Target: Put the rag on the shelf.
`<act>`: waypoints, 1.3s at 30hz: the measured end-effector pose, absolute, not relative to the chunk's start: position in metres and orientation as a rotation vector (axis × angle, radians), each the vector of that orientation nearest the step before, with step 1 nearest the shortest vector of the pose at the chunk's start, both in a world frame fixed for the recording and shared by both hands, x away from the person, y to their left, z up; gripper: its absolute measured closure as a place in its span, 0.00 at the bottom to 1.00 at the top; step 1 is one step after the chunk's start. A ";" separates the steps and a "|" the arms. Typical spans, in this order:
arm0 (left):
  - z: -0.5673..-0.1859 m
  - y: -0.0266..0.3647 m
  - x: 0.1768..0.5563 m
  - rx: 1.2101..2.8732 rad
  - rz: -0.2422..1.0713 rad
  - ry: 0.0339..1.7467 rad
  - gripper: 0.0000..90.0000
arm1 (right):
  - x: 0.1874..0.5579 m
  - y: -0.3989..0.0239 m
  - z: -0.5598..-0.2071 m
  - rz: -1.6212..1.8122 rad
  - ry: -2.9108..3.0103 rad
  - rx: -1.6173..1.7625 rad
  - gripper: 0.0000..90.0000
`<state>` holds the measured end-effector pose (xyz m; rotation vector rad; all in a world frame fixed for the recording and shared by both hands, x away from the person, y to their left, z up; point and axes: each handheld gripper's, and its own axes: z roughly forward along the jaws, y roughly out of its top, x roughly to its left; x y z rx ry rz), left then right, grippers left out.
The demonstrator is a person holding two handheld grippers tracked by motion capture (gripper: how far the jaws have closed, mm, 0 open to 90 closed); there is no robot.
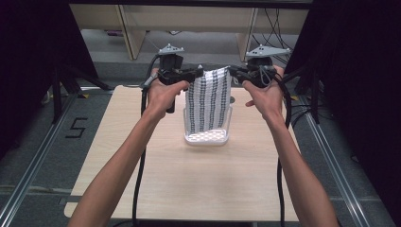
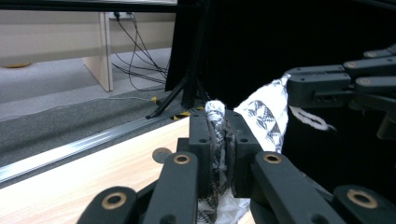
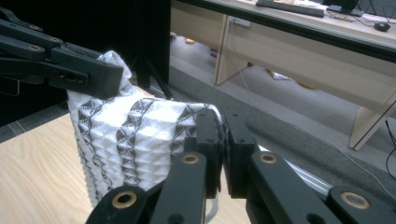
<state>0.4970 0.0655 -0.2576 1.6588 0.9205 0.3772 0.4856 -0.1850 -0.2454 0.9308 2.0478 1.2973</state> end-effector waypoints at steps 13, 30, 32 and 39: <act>-0.283 0.064 0.547 1.622 0.320 1.018 0.91 | 0.528 -0.176 -0.262 1.219 2.055 1.043 0.97; -0.316 0.063 0.572 1.668 0.315 1.099 0.85 | 0.564 -0.167 -0.307 1.121 2.110 1.172 0.96; -0.320 0.063 0.573 1.673 0.308 1.106 0.84 | 0.565 -0.167 -0.309 1.125 2.103 1.209 0.96; -0.333 0.065 0.578 1.774 0.286 1.138 0.77 | 0.567 -0.165 -0.318 1.072 2.139 1.248 0.94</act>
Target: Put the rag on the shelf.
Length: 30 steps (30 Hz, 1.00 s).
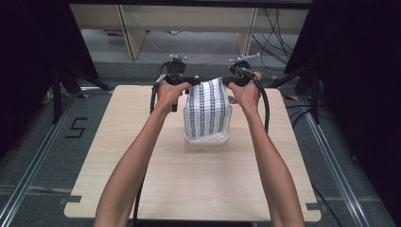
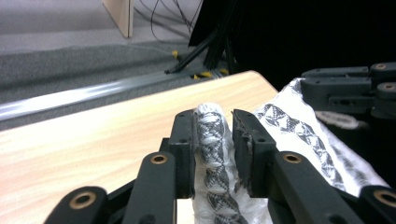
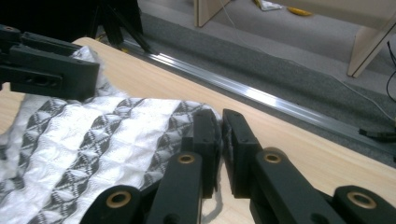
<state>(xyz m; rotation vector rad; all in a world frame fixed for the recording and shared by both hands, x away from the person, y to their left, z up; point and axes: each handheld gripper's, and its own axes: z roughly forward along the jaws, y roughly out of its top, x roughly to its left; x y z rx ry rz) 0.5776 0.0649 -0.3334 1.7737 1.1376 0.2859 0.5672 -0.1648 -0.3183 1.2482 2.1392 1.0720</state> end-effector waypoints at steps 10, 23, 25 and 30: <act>-0.338 0.067 0.581 1.818 0.257 1.283 0.34 | 0.569 -0.170 -0.334 1.056 2.157 1.319 0.87; -0.325 0.079 0.566 1.793 0.253 1.254 0.31 | 0.558 -0.174 -0.320 1.121 2.117 1.242 0.78; -0.322 0.082 0.563 1.780 0.253 1.249 0.31 | 0.556 -0.176 -0.318 1.125 2.109 1.238 0.75; -0.314 0.091 0.551 1.764 0.258 1.224 0.30 | 0.549 -0.182 -0.314 1.145 2.100 1.232 0.69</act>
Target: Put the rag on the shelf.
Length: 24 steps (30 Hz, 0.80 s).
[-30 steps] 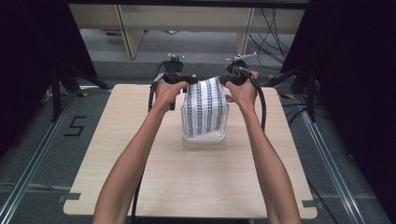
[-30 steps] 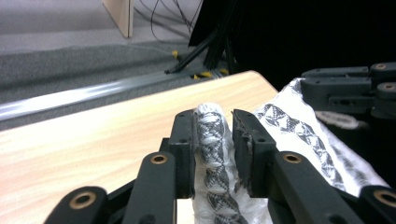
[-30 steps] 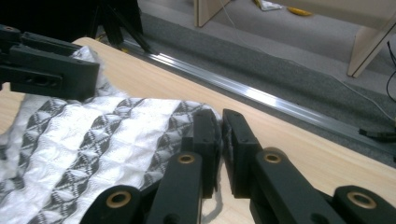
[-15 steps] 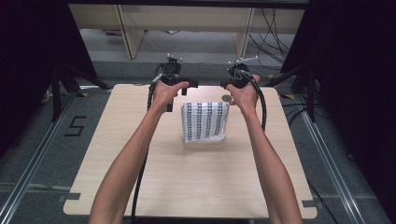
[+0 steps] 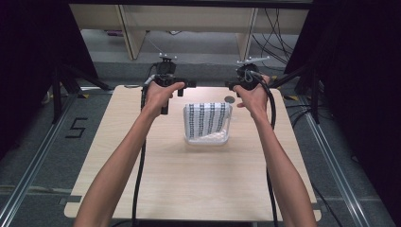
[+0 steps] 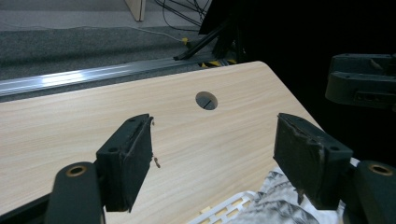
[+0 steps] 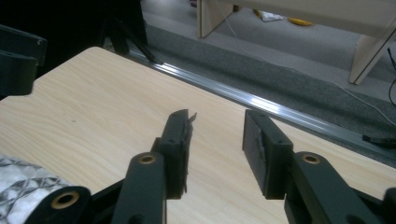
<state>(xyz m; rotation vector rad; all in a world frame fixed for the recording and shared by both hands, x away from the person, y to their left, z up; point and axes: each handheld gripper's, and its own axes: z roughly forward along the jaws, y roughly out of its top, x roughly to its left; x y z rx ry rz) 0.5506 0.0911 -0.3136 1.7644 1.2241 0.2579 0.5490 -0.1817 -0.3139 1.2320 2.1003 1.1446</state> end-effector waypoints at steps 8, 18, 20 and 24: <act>-0.304 0.101 0.526 1.730 0.245 1.179 0.29 | 0.532 -0.191 -0.308 1.172 2.117 1.182 0.60; -0.308 0.110 0.504 1.751 0.269 1.135 0.29 | 0.508 -0.197 -0.306 1.227 2.156 1.131 0.53; -0.309 0.111 0.499 1.755 0.272 1.125 0.28 | 0.502 -0.198 -0.306 1.237 2.159 1.124 0.51; -0.312 0.113 0.489 1.764 0.275 1.103 0.27 | 0.490 -0.202 -0.306 1.263 2.161 1.088 0.50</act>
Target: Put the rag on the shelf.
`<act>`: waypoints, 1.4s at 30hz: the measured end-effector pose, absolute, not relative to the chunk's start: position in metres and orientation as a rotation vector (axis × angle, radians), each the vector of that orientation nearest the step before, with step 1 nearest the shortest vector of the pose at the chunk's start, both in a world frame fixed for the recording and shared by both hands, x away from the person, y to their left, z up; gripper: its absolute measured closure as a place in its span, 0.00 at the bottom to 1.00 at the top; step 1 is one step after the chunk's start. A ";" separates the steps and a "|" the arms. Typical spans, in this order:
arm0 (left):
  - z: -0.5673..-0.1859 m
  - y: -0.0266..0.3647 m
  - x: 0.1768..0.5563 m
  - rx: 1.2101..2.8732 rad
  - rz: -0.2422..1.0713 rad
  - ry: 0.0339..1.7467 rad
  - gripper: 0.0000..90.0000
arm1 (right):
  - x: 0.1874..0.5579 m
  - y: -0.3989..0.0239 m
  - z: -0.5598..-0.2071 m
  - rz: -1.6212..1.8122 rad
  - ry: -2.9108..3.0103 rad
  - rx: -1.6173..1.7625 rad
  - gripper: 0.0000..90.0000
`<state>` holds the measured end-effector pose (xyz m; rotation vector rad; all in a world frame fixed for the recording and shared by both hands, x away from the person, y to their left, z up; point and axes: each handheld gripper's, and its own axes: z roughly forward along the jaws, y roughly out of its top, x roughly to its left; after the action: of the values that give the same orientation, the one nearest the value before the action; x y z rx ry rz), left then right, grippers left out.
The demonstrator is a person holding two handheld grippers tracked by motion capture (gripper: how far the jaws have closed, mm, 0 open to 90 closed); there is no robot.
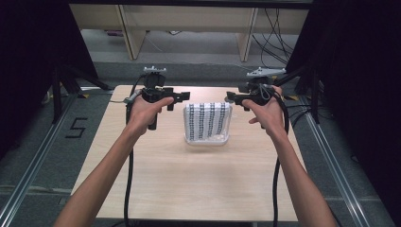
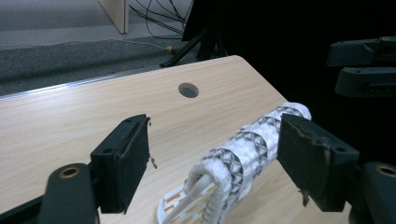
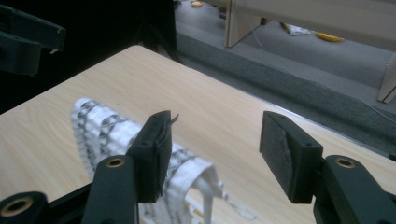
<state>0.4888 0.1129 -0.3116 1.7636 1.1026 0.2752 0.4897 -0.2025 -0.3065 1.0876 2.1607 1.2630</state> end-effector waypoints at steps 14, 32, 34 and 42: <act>-0.316 0.116 0.463 1.769 0.294 1.056 0.24 | 0.456 -0.202 -0.312 1.306 2.180 1.010 0.48; -0.328 0.124 0.441 1.779 0.292 1.042 0.23 | 0.438 -0.187 -0.327 1.321 2.216 0.960 0.46; -0.329 0.124 0.441 1.780 0.293 1.039 0.23 | 0.436 -0.186 -0.328 1.323 2.236 0.965 0.46; -0.334 0.127 0.436 1.769 0.286 1.037 0.23 | 0.431 -0.185 -0.331 1.335 2.239 0.970 0.44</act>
<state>0.4359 0.1268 -0.3344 1.7692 1.0371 0.2865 0.4307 -0.1845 -0.3312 0.9700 2.2388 1.3351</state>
